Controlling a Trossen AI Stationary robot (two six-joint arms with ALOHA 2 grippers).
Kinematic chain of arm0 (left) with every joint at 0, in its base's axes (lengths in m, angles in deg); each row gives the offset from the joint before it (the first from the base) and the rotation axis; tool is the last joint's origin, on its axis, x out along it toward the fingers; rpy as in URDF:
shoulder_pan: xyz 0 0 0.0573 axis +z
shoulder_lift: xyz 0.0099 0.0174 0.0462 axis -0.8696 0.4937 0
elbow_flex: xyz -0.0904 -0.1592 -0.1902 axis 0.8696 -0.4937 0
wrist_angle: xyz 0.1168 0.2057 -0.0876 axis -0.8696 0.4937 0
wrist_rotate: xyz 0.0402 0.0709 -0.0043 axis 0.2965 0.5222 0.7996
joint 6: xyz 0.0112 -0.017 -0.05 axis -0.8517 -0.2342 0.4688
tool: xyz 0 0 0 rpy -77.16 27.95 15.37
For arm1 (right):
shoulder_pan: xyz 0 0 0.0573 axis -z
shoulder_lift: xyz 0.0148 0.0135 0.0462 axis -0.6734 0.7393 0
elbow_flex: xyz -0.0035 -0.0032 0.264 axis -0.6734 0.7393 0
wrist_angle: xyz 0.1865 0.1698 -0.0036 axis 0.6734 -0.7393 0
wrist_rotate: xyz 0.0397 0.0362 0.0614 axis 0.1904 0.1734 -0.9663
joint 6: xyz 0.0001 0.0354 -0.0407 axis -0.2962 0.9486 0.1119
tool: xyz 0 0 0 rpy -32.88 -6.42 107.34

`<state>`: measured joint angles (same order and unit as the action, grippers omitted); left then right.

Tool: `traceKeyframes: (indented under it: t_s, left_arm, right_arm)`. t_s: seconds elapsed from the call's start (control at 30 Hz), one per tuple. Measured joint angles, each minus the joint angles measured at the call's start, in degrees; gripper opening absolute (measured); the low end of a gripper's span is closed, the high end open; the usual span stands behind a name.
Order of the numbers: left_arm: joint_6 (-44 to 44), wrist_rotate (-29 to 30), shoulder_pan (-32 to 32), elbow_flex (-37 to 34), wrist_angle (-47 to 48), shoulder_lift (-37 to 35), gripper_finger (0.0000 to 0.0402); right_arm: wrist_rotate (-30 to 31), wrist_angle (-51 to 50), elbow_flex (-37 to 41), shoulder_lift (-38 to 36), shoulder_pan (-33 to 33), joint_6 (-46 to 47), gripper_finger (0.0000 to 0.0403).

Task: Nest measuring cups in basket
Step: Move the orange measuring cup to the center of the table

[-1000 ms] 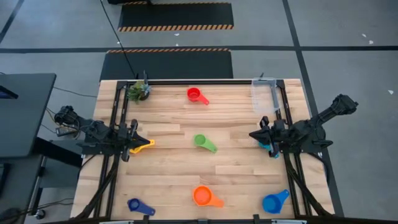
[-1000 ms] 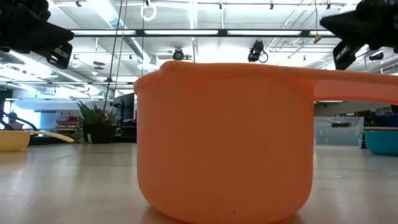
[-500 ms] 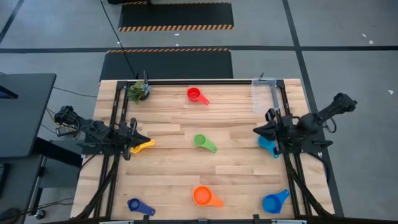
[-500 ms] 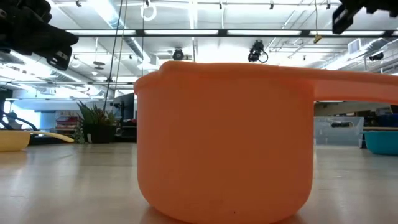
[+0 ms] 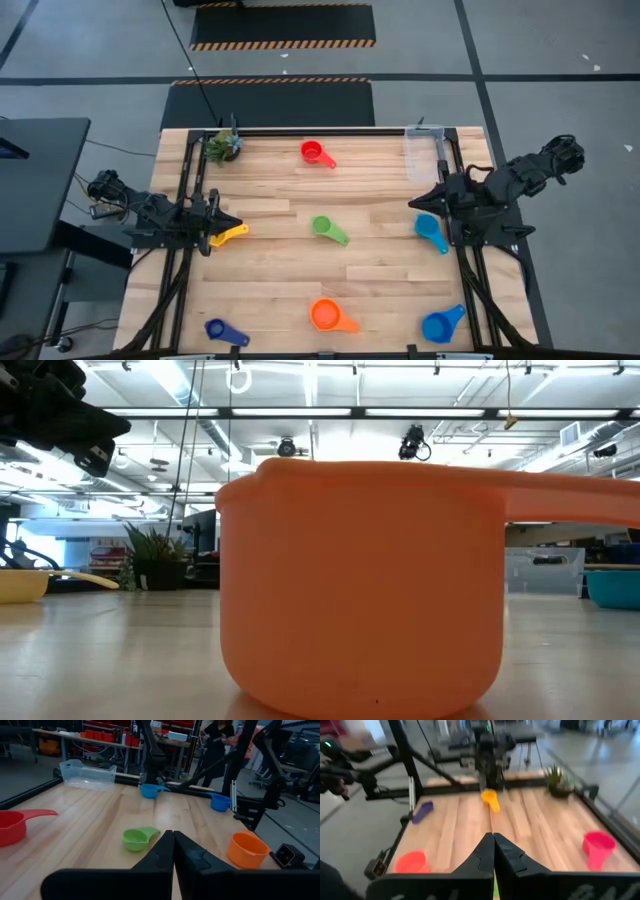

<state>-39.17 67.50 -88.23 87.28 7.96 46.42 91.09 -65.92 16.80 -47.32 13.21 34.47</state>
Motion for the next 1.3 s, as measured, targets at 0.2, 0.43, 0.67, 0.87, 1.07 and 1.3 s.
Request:
traceKeyframes:
  t_s: [0.2, 0.43, 0.67, 0.87, 1.07, 1.3]
  left_arm:
    - [0.0, 0.0, 0.0, 0.0, 1.3, 0.0, 0.0016]
    - [0.0, -0.1, 0.0, 0.0, 0.6, 0.0, 0.0016]
    - [0.0, -0.1, 0.0, 0.0, 0.0, 0.0, 0.0016]
    - [-0.1, -0.2, 0.0, 0.0, -0.1, 0.0, 0.0016]
    - [-0.1, -0.2, 0.0, 0.0, -0.2, 0.0, 0.0016]
    - [-0.1, -0.2, 0.0, 0.0, -1.2, 0.0, 0.0016]
  right_arm:
    - [-3.5, -13.1, -15.2, 13.2, 0.6, 8.4, 0.0002]
    - [-14.3, -19.5, -29.7, 28.8, 2.5, 9.8, 0.0002]
    - [-22.0, -22.2, -39.7, 41.9, 3.1, 10.9, 0.0003]
    - [-26.6, -23.5, -40.9, 49.7, 4.2, 15.2, 0.0007]
    - [-35.3, -23.7, -40.9, 55.7, 7.7, 21.4, 0.0024]
    - [-40.3, -23.7, -40.9, 60.0, 9.9, 20.5, 0.0072]
